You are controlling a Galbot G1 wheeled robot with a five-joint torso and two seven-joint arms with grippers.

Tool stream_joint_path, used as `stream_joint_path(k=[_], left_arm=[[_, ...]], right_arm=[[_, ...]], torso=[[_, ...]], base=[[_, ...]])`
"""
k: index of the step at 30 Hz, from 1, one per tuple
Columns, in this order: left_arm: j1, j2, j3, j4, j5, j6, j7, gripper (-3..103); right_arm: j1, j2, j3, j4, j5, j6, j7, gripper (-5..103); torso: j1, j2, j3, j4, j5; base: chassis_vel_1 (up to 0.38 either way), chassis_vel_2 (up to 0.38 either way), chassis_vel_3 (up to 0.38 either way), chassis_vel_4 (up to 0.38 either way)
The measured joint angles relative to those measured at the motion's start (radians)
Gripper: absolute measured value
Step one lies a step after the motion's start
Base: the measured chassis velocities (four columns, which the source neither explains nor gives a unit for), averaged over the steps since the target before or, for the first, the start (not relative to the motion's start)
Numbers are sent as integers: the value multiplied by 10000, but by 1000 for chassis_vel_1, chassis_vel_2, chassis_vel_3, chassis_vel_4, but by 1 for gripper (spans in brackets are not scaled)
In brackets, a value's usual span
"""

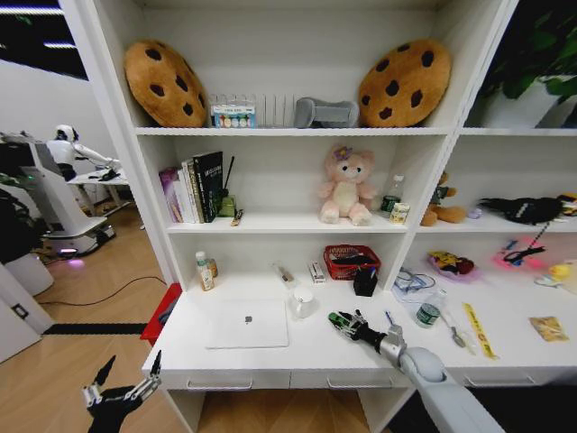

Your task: Organize the objects on the table.

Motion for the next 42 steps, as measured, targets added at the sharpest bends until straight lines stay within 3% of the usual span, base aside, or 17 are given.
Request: stream_joint_path(k=[2, 3, 20, 24, 29, 31, 36, 39, 40, 42], left_arm=[[0, 0, 0, 0, 0, 0, 0, 100], [0, 0, 0, 0, 0, 0, 0, 100], [0, 0, 0, 0, 0, 0, -1, 100], [0, 1, 0, 0, -1, -1, 1, 100], [0, 1, -1, 0, -1, -1, 0, 100], [0, 1, -2, 1, -1, -1, -3, 100], [-1, 2, -2, 1, -1, -1, -4, 100], [0, 0, -2, 0, -1, -2, -3, 100], [0, 0, -2, 0, -1, -2, -3, 100], [0, 2, -1, -1, -1, -1, 3, 100]], right_arm=[[-12, 3, 7, 0, 2, -1, 0, 44], [-75, 18, 52, 6, 24, -6, 0, 37], [-839, -481, 1127, 1494, 883, -240, 38, 36], [-1015, -1673, 1670, 3995, 2095, -637, 423, 36], [-331, -2186, 1685, 4823, 2961, -1020, 861, 36], [1096, -2762, 1075, 5026, 4106, -1534, 1303, 36], [3071, -3166, -231, 4438, 4829, -1968, 1549, 36], [5784, -3290, -2752, 3018, 5712, -2379, 1416, 36], [5784, -3290, -2752, 3018, 5712, -2379, 1416, 36], [7328, -2899, -4166, 1826, 5790, -2460, 933, 36]], torso=[[0, 1, 0, 0, 0], [0, 1, -1, -1, 0], [0, 0, 0, -4, 3], [0, 1, -1, 0, -1], [0, 1, -1, -2, 1], [0, 0, 0, 0, 1], [0, 0, 0, -6, 3], [1, 0, 1, 4, -3], [1, 0, 1, 4, -3], [2, -1, 3, -4, 7]], base=[[0, 0, 0, 0], [0, 0, 0, 0], [0, 0, 0, 0], [0, 0, 0, 0], [0, 0, 0, 0], [0, 0, 0, 0], [0, 0, 0, 0], [0, 0, 0, 0], [0, 0, 0, 0], [0, 0, 0, 0]])
